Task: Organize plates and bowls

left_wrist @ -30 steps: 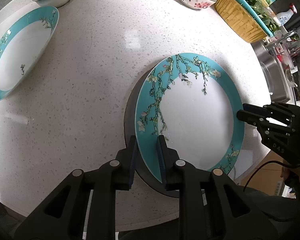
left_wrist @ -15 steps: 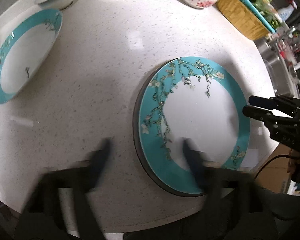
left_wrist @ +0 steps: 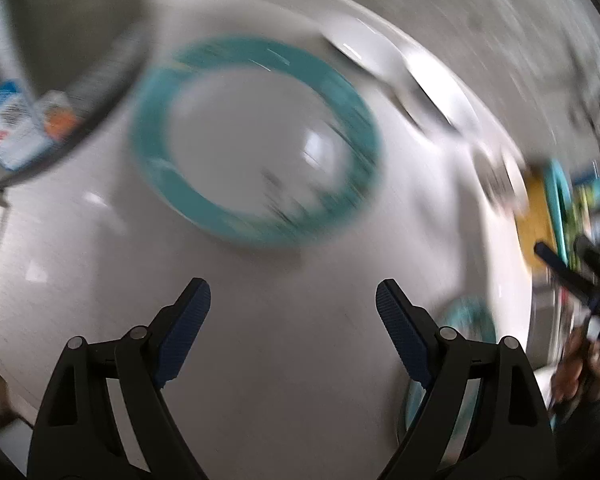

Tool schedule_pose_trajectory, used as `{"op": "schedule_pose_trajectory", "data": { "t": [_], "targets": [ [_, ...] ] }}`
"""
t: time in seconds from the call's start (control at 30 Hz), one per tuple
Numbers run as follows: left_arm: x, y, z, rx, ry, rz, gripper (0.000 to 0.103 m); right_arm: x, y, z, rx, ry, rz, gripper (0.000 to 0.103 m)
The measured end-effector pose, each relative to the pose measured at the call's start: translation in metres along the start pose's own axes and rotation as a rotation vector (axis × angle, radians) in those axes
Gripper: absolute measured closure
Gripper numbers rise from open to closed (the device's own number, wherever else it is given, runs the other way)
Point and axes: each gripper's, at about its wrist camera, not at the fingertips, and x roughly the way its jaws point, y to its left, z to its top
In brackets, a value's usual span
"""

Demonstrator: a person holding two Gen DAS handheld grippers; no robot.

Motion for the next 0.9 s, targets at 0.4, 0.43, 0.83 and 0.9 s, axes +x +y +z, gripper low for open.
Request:
{"op": "schedule_pose_trajectory", "data": {
  "t": [0.4, 0.43, 0.83, 0.9],
  "targets": [
    [0.016, 0.065, 0.035, -0.195, -0.115, 0.004, 0.019, 0.152, 0.023, 0.050, -0.003, 0.164, 0.075, 0.022],
    [0.020, 0.068, 0.037, -0.208, -0.111, 0.000, 0.019, 0.159, 0.023, 0.052, -0.007, 0.170, 0.076, 0.023],
    [0.046, 0.077, 0.051, -0.243, -0.106, -0.046, 0.020, 0.205, 0.024, 0.073, -0.077, 0.258, 0.065, 0.036],
    [0.044, 0.079, 0.054, -0.235, -0.103, -0.046, 0.020, 0.210, 0.021, 0.074, -0.074, 0.268, 0.066, 0.037]
  ]
}}
